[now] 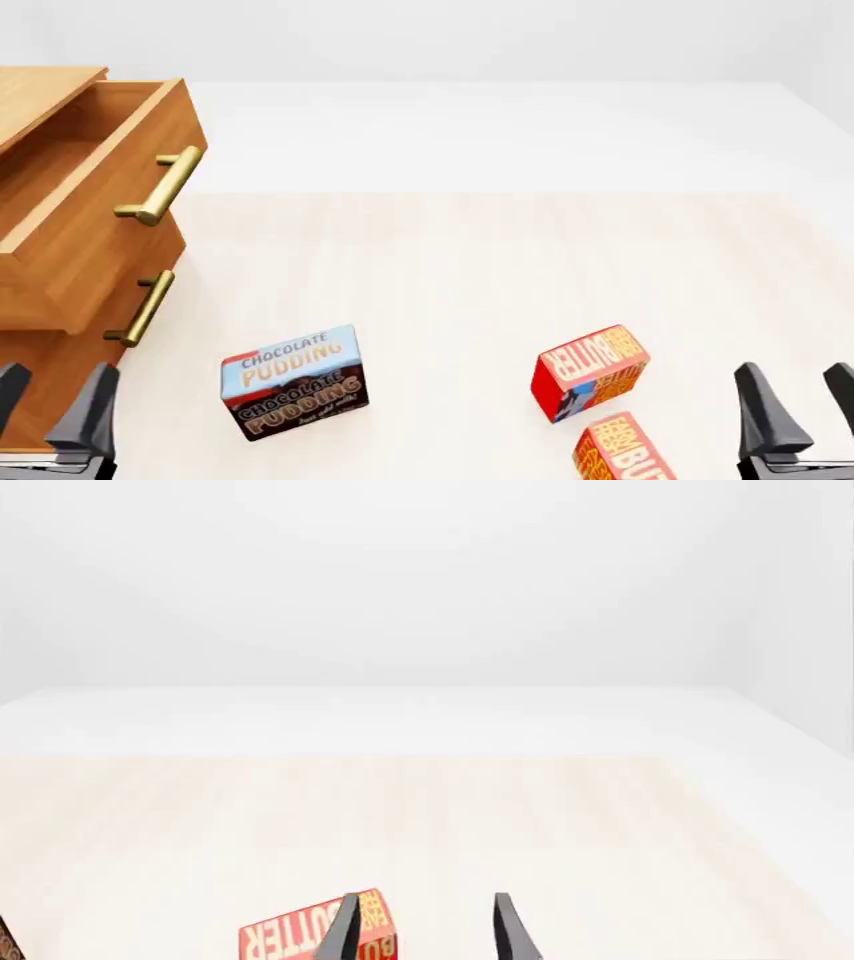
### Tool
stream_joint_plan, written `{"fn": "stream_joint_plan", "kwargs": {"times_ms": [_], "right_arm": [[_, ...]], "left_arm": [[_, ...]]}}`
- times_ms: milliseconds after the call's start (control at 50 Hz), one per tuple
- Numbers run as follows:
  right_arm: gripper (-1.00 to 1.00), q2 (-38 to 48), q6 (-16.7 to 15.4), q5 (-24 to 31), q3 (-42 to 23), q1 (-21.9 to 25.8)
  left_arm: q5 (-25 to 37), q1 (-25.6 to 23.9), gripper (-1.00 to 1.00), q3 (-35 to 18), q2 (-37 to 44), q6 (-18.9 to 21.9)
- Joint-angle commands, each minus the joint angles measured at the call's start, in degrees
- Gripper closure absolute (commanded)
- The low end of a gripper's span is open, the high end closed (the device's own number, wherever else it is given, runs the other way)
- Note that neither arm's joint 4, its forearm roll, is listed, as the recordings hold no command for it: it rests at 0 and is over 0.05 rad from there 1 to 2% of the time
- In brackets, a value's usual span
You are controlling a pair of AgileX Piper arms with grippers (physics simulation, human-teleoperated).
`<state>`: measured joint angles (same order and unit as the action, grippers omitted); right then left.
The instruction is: Put the bowl in the top drawer of the cabinet.
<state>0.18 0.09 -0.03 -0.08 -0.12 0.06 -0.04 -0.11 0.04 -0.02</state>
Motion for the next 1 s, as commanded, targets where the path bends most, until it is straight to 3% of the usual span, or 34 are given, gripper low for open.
{"fn": "stream_joint_plan", "kwargs": {"times_ms": [20,220,260,300,380,420,500,680,700,760,780,1000], "right_arm": [[-1.00,0.3,0.2,0.0,-0.2,-0.4],[-1.00,0.1,0.2,-0.1,-0.2,-0.7],[-1.00,0.3,0.4,0.0,-0.2,-0.8],[-1.00,0.2,0.8,0.0,-0.1,-0.6],[-1.00,0.3,1.0,0.0,-0.1,-0.7],[-1.00,0.3,1.0,0.0,-0.1,-0.8],[-1.00,0.4,1.2,0.0,-0.1,-1.1],[-1.00,0.4,1.5,0.0,-0.1,-1.0],[-1.00,0.3,1.5,0.0,-0.1,-0.9],[-1.00,0.4,1.6,0.0,-0.1,-1.0],[-1.00,0.7,2.1,-0.1,-0.1,-1.2],[-1.00,0.9,2.2,-0.1,-0.1,-1.3]], "left_arm": [[-0.1,0.1,-1.00,-0.1,0.1,0.0],[0.8,-0.2,-1.00,-0.2,0.2,0.4],[0.0,-1.4,-1.00,-1.1,5.8,-1.8],[0.7,-4.1,-1.00,-0.8,5.4,1.7],[0.1,-6.6,-1.00,-1.2,7.9,3.0],[2.9,-9.3,-1.00,-3.0,8.5,1.5],[7.6,-14.1,-1.00,-5.6,6.4,5.0],[15.7,-20.2,-1.00,-12.5,6.6,6.1],[19.5,-25.0,-1.00,-14.7,8.1,7.1],[20.6,-27.5,-1.00,-15.1,10.7,7.4],[20.3,-37.2,-1.00,-21.8,24.9,10.9],[18.6,-40.4,-1.00,-22.7,31.1,12.1]]}}
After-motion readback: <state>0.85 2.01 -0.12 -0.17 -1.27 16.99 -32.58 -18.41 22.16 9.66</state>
